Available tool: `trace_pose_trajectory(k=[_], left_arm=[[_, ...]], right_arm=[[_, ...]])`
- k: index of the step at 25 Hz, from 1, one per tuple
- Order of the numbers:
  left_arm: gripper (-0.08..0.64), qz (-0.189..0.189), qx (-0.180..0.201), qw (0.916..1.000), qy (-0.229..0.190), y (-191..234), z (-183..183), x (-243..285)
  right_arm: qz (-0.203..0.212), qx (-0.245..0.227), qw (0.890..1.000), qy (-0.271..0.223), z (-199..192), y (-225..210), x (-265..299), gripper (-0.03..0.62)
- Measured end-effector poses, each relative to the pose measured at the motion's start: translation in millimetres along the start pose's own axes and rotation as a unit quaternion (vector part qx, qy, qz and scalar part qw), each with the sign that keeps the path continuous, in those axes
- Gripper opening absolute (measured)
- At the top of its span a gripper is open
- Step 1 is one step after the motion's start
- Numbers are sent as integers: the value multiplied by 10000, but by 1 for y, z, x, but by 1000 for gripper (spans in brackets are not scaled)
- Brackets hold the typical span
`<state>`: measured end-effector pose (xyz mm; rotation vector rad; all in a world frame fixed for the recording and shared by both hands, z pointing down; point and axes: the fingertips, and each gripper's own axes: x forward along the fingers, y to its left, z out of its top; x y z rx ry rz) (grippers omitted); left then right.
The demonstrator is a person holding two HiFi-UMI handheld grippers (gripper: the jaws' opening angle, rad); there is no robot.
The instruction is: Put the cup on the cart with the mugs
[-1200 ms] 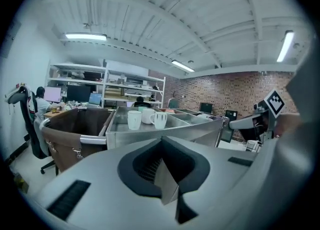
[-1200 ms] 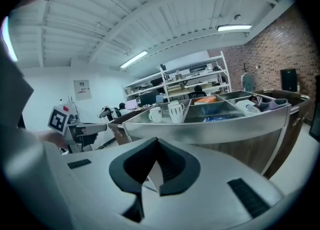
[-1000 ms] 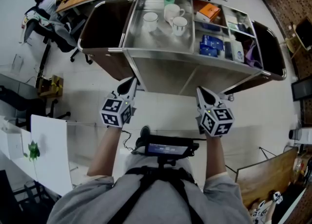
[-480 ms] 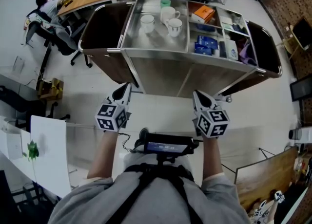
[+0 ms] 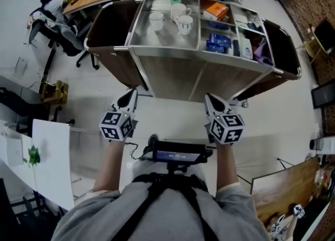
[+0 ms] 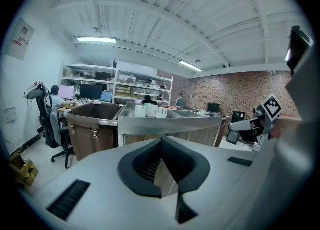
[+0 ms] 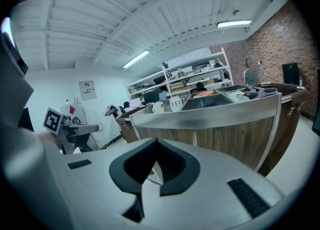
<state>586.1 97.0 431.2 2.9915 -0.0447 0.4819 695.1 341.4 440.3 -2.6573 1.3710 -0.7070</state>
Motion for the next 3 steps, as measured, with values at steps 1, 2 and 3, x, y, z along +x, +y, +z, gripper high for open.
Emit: trace_pose_trajectory(k=[1,2,3], left_arm=[[0,8,-5,10000,-5,-1,0,-2],[0,16,-10,10000,-10,-2,0,-5],[0,24,-15,10000,-16,-2,0,-7]], right_arm=[[11,-9,10000,4,0,1,-1,5],[23,-18,10000,8,0,2,-2,5],[35,-28,10000,12,0,4,-3,5]])
